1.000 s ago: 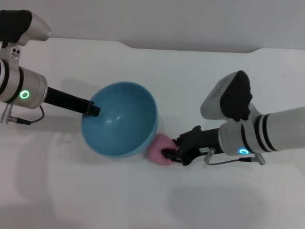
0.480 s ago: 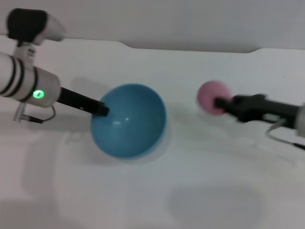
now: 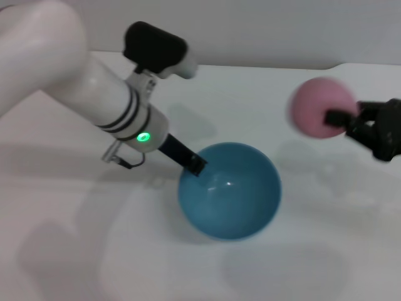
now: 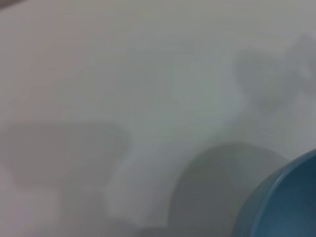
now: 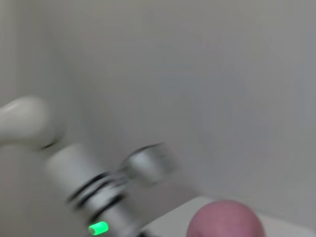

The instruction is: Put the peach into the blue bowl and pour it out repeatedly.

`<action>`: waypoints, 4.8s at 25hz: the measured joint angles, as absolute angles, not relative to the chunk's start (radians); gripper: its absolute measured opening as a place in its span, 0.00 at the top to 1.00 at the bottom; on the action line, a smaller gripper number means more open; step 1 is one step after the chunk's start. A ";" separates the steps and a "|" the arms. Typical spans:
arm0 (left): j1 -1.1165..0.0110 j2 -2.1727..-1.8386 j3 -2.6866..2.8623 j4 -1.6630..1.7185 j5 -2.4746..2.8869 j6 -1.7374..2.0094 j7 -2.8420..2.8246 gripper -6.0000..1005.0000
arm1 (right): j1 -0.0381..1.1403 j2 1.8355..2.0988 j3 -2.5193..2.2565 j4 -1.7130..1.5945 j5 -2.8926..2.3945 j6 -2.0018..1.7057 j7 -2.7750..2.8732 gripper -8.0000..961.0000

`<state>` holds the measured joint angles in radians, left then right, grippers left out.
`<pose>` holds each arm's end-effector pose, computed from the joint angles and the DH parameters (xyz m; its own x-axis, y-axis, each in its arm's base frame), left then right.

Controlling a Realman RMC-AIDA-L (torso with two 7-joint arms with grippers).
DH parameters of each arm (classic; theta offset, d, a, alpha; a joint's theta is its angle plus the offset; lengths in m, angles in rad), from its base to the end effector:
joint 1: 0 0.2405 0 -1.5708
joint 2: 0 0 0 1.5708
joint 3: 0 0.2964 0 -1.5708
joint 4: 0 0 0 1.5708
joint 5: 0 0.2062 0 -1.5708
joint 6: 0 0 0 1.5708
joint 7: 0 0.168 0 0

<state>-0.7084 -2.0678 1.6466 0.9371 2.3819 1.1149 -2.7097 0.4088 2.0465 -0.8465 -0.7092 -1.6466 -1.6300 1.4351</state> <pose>-0.2262 0.3948 -0.1237 0.6733 0.7327 -0.0992 0.6501 -0.6506 -0.3925 0.2711 0.3346 -0.0090 0.6603 -0.3029 -0.6872 -0.4889 -0.8680 -0.0871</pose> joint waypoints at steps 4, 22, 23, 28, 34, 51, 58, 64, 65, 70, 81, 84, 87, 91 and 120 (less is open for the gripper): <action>-0.749 -2.071 1.689 0.935 2.373 1.098 -2.747 1.00 | 0.451 2.068 -0.873 -0.752 -1.766 -1.675 1.472 0.86; -0.771 -2.065 1.668 0.948 2.329 1.128 -2.760 1.00 | 0.518 2.070 -1.125 -0.780 -1.904 -1.455 1.699 0.78; -0.772 -2.065 1.668 0.948 2.328 1.128 -2.760 1.00 | 0.519 2.069 -1.123 -0.783 -1.904 -1.457 1.703 0.77; -0.773 -2.064 1.665 0.948 2.329 1.128 -2.761 1.00 | 0.523 2.067 -1.113 -0.798 -1.904 -1.463 1.726 0.56; -0.775 -2.063 1.647 0.947 2.329 1.131 -2.761 1.00 | 0.516 2.066 -1.076 -0.817 -1.907 -1.474 1.743 0.55; -0.796 -2.064 1.643 0.946 2.332 1.141 -2.756 0.98 | 0.506 2.066 -0.960 -0.837 -1.912 -1.504 1.754 0.35; -0.797 -2.068 1.678 0.927 2.335 1.127 -2.752 0.96 | 0.413 2.064 -0.725 -0.782 -1.711 -1.482 1.764 0.35; -0.802 -2.070 1.743 0.896 2.338 1.081 -2.752 0.94 | 0.355 2.070 -0.631 -0.759 -1.682 -1.498 1.701 0.35; -0.802 -2.070 1.756 0.890 2.337 1.073 -2.752 0.94 | 0.351 2.067 -0.627 -0.743 -1.679 -1.497 1.695 0.35; -0.831 -2.072 1.804 0.829 2.338 1.052 -2.753 0.93 | 0.346 2.066 -0.619 -0.731 -1.676 -1.492 1.693 0.35; -0.828 -2.069 1.795 0.838 2.339 1.046 -2.757 0.89 | 0.345 2.067 -0.616 -0.726 -1.675 -1.491 1.667 0.35; -0.819 -2.063 1.731 0.865 2.339 1.065 -2.749 0.76 | 0.343 2.068 -0.616 -0.725 -1.675 -1.489 1.667 0.35; -0.806 -2.061 1.650 0.889 2.335 1.085 -2.714 0.65 | 0.342 2.069 -0.615 -0.716 -1.675 -1.482 1.667 0.35; -0.787 -2.060 1.533 0.903 2.333 1.090 -2.659 0.55 | 0.341 2.069 -0.589 -0.691 -1.674 -1.471 1.666 0.35; -0.385 -2.073 0.642 0.047 0.975 1.384 -0.156 0.40 | 0.368 2.083 -0.167 0.123 -1.057 -1.475 -0.088 0.35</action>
